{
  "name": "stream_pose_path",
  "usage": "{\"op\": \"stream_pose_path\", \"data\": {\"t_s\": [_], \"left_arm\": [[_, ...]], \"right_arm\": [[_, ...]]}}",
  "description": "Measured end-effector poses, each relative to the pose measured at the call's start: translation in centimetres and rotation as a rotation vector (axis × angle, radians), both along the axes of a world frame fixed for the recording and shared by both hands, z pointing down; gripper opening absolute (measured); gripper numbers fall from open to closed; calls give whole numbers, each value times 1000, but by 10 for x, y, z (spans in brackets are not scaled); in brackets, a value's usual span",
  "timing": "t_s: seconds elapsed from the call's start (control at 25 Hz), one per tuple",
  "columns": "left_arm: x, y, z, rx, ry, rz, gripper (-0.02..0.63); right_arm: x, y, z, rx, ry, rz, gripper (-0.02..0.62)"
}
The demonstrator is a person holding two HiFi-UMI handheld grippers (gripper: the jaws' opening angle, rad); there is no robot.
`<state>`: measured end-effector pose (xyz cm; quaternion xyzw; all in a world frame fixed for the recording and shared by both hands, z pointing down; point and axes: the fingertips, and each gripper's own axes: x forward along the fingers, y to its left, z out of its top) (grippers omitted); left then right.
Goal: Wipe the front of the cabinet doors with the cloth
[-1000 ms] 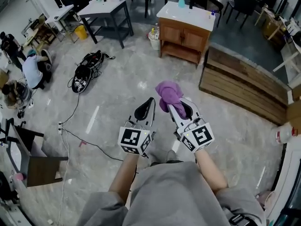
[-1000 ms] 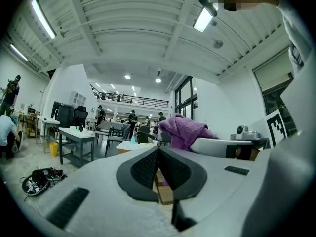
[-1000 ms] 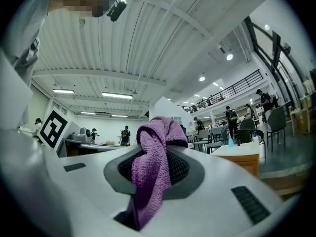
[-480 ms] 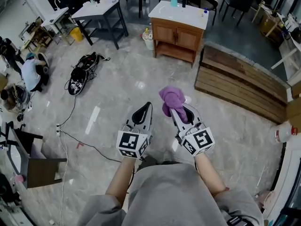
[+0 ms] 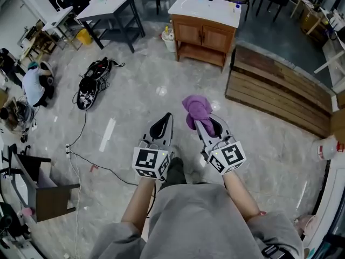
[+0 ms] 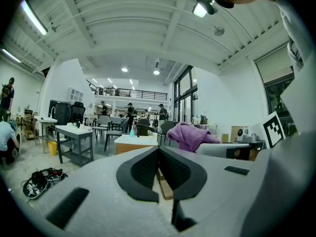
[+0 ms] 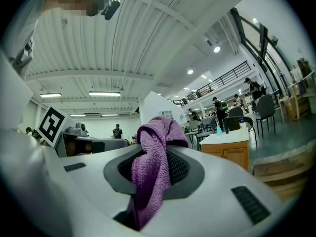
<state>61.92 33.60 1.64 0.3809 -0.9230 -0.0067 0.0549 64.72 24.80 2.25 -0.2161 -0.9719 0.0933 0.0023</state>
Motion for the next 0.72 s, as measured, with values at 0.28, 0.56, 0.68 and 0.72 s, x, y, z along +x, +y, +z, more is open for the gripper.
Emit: {"op": "stream_pose_path", "data": {"t_s": [0.28,0.56,0.68,0.72], "left_arm": [[-75,-8,5,7,30,65,8],[-153,4,11,-1,56,130,8],[-182,10,11,6,60,150,8],[-191,12,12,7,61,155,8]], "right_arm": [[-72,-4,3,-4,35,58,71],[-150,11,5,-10,55,114,71],[-176,18,5,-7,61,140,71],[-184,20,5,-3,61,146,71]]}}
